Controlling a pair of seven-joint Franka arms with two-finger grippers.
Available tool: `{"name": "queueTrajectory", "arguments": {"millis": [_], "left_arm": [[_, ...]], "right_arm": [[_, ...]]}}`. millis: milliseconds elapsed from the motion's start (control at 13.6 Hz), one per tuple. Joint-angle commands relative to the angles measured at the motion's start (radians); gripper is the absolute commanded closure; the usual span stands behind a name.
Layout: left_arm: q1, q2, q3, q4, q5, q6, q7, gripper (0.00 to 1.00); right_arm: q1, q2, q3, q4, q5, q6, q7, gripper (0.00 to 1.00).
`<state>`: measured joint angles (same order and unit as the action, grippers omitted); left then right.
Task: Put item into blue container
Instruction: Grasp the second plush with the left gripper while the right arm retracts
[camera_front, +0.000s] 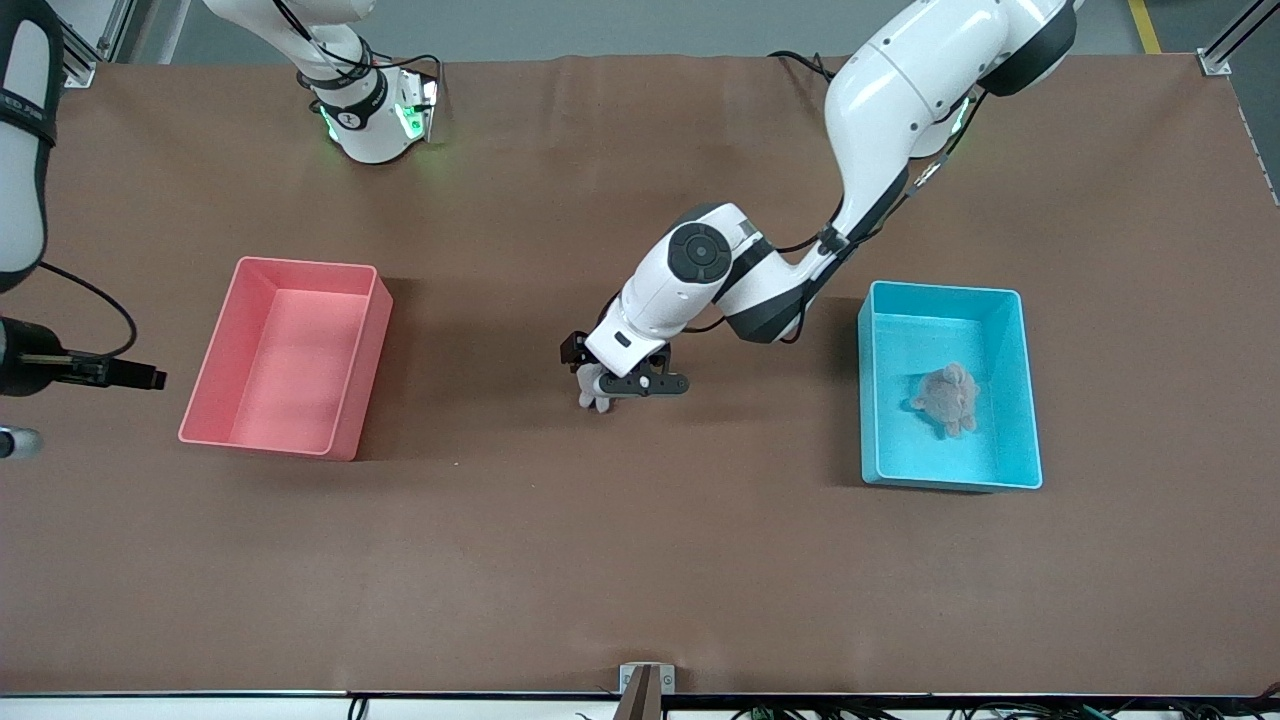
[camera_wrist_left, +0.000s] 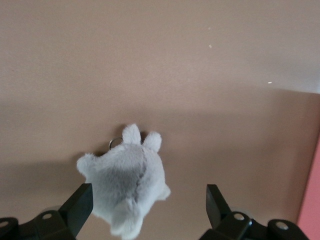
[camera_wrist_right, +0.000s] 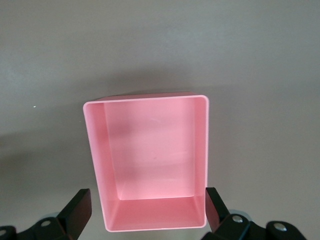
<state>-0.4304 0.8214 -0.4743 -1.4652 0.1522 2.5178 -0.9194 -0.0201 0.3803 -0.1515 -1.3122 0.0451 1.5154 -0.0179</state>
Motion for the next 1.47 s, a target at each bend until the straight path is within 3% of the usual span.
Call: {"name": "queueTrajectory", "arguments": {"millis": [0, 661, 807, 1321, 1394], "left_arm": [[-0.05, 0.035, 0.043, 0.029, 0.006, 0.013, -0.003, 0.0], [-0.071, 0.091, 0.071, 0.022, 0.015, 0.013, 0.001, 0.03], [-0.094, 0.091, 0.101, 0.022, 0.017, 0.013, 0.001, 0.14], [-0.099, 0.081, 0.108, 0.02, 0.015, 0.003, -0.003, 0.74], [-0.096, 0.064, 0.106, 0.02, 0.015, -0.02, -0.004, 0.76]], "right_arm": [[-0.011, -0.02, 0.02, -0.006, -0.025, -0.04, 0.002, 0.0], [-0.012, -0.018, 0.027, 0.019, 0.004, -0.09, -0.004, 0.0], [-0.015, -0.017, 0.026, 0.014, 0.01, -0.115, -0.001, 0.0], [-0.015, -0.018, 0.032, 0.022, 0.045, -0.116, 0.006, 0.0], [-0.009, -0.027, 0.03, 0.021, 0.041, -0.119, 0.004, 0.0]]}}
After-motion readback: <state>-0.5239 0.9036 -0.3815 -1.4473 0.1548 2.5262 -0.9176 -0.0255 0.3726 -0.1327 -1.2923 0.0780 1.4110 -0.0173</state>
